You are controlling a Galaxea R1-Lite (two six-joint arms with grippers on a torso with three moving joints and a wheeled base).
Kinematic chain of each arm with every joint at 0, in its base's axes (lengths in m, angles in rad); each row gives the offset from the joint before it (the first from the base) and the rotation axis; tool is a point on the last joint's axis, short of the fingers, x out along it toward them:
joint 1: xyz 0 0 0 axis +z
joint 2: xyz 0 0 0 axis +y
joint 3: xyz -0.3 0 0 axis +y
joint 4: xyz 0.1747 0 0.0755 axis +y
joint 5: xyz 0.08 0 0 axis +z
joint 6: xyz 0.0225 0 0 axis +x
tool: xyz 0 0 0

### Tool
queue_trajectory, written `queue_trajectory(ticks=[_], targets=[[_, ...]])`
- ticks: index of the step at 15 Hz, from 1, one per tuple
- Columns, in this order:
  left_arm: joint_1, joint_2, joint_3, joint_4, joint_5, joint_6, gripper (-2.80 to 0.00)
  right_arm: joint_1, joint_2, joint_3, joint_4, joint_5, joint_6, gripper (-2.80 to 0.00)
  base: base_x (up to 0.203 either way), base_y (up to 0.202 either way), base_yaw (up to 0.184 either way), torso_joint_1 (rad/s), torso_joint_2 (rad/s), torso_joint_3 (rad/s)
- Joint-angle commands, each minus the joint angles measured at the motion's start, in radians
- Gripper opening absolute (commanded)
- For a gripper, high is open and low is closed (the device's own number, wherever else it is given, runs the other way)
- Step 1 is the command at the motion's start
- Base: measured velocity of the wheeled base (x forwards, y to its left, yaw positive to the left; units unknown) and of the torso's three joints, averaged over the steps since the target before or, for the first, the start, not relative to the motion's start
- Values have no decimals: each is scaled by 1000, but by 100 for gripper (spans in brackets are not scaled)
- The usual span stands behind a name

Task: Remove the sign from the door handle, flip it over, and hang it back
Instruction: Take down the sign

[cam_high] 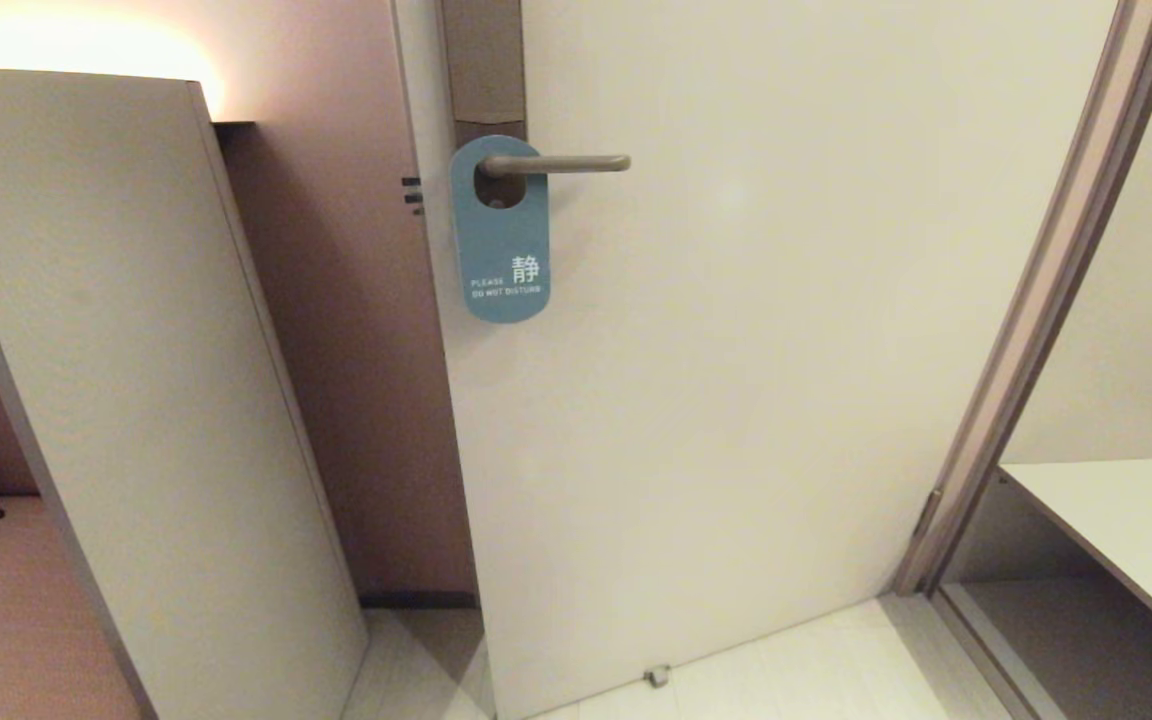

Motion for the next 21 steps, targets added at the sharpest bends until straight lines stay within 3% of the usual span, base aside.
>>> queue_trajectory(ticks=[1, 7, 12, 14, 17, 21], targets=[[1, 1, 0, 0, 0, 0, -280, 0, 1, 0, 0, 0, -1, -280, 0, 0, 0, 0, 0, 0], [0, 1, -1, 1, -4, 7, -280, 1, 1, 0, 0, 0, -1, -280, 0, 0, 0, 0, 0, 0], [-5, 1, -10, 7, -24, 69, -280, 0, 1, 0, 0, 0, -1, -280, 0, 0, 0, 0, 0, 0], [-5, 30, -52, 14, -40, 54, -280, 1, 1, 0, 0, 0, -1, -280, 0, 0, 0, 0, 0, 0], [-20, 215, -175, 8, -68, 5, -280, 0, 1, 0, 0, 0, -1, -280, 0, 0, 0, 0, 0, 0], [-109, 496, -350, -65, -74, -22, -280, 1, 1, 0, 0, 0, -1, -280, 0, 0, 0, 0, 0, 0]])
